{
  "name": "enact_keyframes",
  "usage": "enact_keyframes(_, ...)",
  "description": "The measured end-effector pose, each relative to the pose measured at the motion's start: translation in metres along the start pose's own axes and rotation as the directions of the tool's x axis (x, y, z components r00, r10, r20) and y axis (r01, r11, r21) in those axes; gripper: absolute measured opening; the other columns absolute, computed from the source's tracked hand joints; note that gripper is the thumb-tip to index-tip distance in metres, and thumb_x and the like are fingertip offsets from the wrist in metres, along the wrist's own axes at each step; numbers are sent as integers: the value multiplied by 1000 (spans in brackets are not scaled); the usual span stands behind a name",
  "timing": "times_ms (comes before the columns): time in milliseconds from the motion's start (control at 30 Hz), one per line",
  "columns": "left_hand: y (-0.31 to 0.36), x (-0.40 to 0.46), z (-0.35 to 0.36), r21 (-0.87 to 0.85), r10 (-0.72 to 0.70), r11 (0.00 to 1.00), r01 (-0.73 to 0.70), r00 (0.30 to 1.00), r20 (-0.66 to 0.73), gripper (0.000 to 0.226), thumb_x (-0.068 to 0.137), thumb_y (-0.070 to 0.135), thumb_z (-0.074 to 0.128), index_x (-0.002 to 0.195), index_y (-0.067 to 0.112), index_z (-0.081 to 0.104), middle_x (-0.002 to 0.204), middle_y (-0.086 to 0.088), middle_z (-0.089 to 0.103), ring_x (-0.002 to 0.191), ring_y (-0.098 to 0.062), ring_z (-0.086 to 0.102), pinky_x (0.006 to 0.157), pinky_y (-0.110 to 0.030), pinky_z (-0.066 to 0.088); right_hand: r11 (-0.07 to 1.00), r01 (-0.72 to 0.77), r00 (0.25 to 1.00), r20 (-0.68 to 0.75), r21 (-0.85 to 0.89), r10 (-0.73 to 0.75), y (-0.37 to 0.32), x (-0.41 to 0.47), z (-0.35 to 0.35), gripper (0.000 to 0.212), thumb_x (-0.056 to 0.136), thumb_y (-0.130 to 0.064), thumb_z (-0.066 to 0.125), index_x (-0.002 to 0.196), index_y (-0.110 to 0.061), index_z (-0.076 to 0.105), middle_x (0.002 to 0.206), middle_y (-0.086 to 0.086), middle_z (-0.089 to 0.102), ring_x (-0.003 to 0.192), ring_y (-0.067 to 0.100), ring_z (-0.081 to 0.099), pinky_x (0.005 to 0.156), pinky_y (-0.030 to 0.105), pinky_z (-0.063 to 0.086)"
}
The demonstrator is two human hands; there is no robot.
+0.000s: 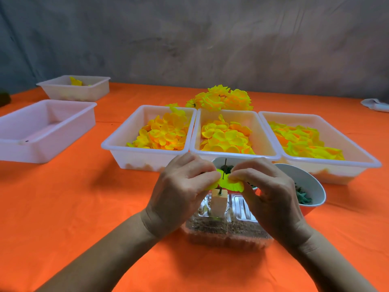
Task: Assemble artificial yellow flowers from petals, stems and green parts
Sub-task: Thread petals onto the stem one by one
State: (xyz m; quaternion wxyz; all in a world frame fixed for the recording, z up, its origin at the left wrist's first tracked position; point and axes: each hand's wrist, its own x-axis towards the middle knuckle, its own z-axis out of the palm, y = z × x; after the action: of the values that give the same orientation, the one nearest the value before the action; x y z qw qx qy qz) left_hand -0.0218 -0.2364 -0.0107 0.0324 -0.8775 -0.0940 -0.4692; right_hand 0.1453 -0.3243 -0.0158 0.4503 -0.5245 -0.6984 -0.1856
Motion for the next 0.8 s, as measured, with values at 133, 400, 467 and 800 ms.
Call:
enact_keyframes(133,0,-8,2,22,11,1000,-11,1000,-2,17,87,6,60,87,-1,75,83,-12,70,72,-31,63,64,-40,51,1000,17,999,27,5,-18,2,-7,2,24,92,-14,53,80,-7,72,84,4,65,77,22,60,63,34,48)
enact_keyframes(400,0,-9,1,46,26,999,-26,1000,-14,16,85,5,61,89,-3,74,85,-13,71,74,-31,64,66,-39,52,997,48,999,21,-59,-47,-1,-7,3,16,88,-9,58,84,-4,73,86,8,66,77,28,61,66,36,48)
enact_keyframes(467,0,-8,1,44,24,999,-23,1000,-15,16,86,6,61,88,-2,74,85,-13,71,74,-32,64,64,-40,52,993,69,998,17,-91,-68,-3,-7,3,15,89,-10,59,87,-4,73,86,8,67,76,28,61,67,35,48)
enact_keyframes(800,0,-7,8,86,77,993,-77,997,6,16,87,1,60,76,0,72,77,-10,68,69,-29,62,61,-38,49,997,66,996,66,-40,-63,-1,-5,2,36,98,-21,44,84,-6,73,86,7,67,78,28,59,69,37,48)
